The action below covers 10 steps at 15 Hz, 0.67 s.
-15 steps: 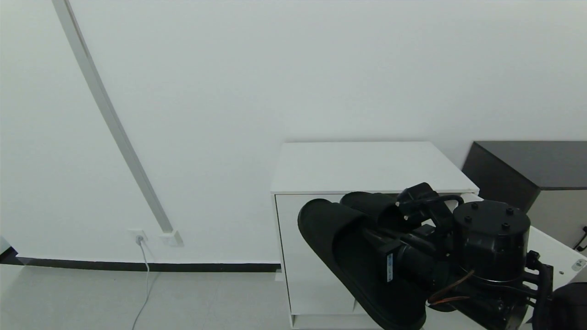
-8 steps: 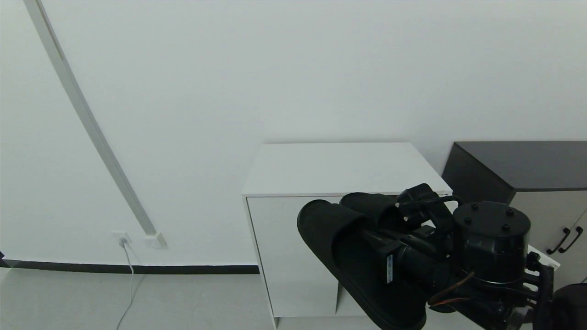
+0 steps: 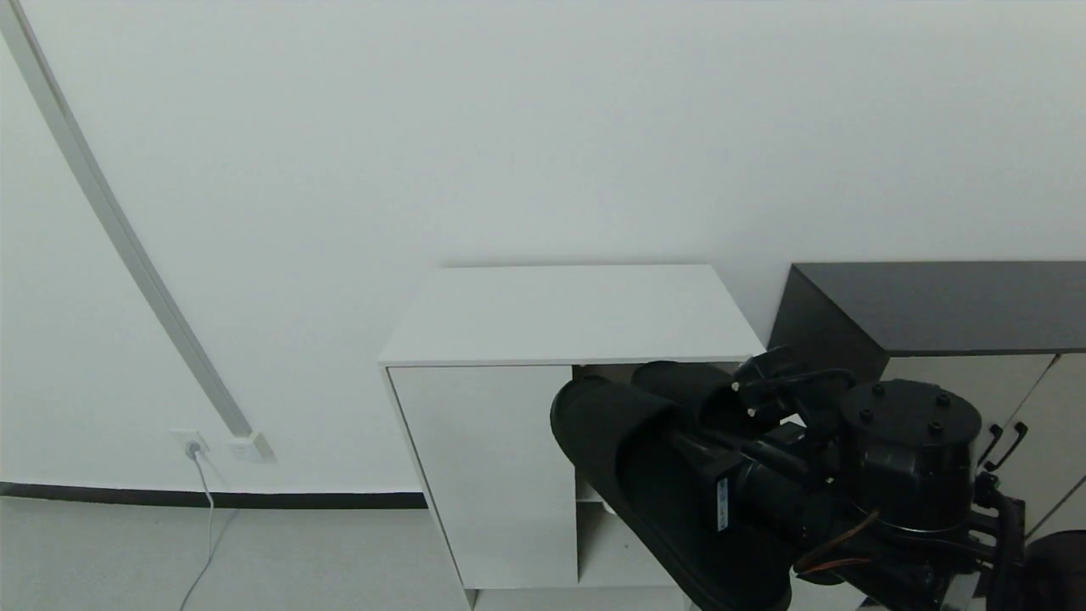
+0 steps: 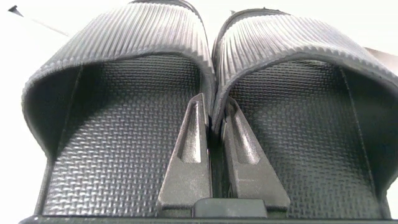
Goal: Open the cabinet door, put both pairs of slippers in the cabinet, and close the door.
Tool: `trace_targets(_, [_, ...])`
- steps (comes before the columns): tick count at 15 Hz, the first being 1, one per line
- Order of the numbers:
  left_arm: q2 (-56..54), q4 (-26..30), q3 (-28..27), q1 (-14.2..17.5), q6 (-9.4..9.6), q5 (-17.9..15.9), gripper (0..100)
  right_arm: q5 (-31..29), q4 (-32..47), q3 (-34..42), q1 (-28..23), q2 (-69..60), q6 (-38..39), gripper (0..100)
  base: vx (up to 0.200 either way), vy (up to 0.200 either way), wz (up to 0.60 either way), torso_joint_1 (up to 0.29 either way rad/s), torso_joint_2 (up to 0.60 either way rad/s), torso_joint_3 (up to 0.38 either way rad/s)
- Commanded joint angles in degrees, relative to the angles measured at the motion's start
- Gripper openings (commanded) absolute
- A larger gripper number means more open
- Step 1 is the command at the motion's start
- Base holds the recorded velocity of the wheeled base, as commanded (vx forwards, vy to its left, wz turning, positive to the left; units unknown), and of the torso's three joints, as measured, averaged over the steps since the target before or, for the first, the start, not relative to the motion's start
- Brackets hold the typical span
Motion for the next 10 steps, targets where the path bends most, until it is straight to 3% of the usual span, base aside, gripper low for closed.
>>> trace_targets(1, [0.1,0.1,0.0,0.0,-0.01,0.0,0,0.0,-0.2,0.1,0.1,0.1,0.0,0,0.000,0.000,0.00,0.000,0.00,0.000])
trace_targets(10, [0.1,0.1,0.0,0.0,-0.01,0.0,0,-0.2,-2.5,1.4,0.6,0.7,-0.5,0,0.000,0.000,0.00,0.000,0.00,0.000])
